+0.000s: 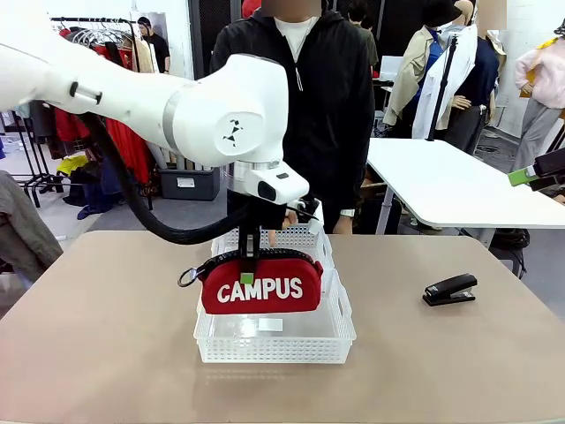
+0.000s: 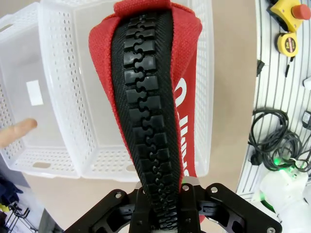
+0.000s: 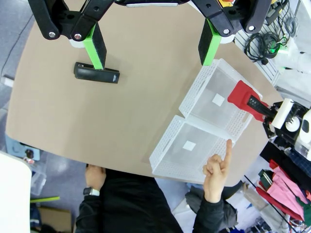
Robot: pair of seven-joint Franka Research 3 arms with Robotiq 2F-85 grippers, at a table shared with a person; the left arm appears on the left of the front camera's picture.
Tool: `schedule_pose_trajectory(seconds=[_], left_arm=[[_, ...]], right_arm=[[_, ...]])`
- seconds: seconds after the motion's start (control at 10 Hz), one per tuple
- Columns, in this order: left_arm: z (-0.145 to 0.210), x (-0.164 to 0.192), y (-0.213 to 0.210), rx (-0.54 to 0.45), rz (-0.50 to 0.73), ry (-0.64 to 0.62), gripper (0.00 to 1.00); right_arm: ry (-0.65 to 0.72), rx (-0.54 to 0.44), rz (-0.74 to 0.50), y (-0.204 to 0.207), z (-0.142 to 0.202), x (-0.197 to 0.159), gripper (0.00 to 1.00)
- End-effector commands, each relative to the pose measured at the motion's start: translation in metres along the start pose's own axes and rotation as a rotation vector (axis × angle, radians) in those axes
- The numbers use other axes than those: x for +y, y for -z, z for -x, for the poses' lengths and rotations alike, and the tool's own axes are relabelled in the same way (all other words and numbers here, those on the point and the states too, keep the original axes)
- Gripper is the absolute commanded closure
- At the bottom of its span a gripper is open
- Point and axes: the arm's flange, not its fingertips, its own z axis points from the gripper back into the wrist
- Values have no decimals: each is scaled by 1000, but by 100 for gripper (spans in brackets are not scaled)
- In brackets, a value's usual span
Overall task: Distribute items into two baskets.
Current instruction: Place the picked Pencil pouch into the Organizing basket as instructed by the person.
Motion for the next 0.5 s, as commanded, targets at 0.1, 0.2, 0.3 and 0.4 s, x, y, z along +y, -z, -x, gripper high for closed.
schedule_pose_trajectory(seconds=[0.1, 0.2, 0.3, 0.4], left_arm=[[-15, 7, 17, 10, -31, 1, 100], [-19, 8, 24, 6, -29, 6, 100], [-23, 8, 31, -8, -27, 10, 100], [-26, 8, 39, -15, -23, 9, 100]], right_arm=[[-9, -16, -18, 0, -1, -1, 0], [-9, -16, -18, 0, -1, -1, 0], [-9, -16, -18, 0, -1, -1, 0], [-9, -16, -18, 0, -1, -1, 0]])
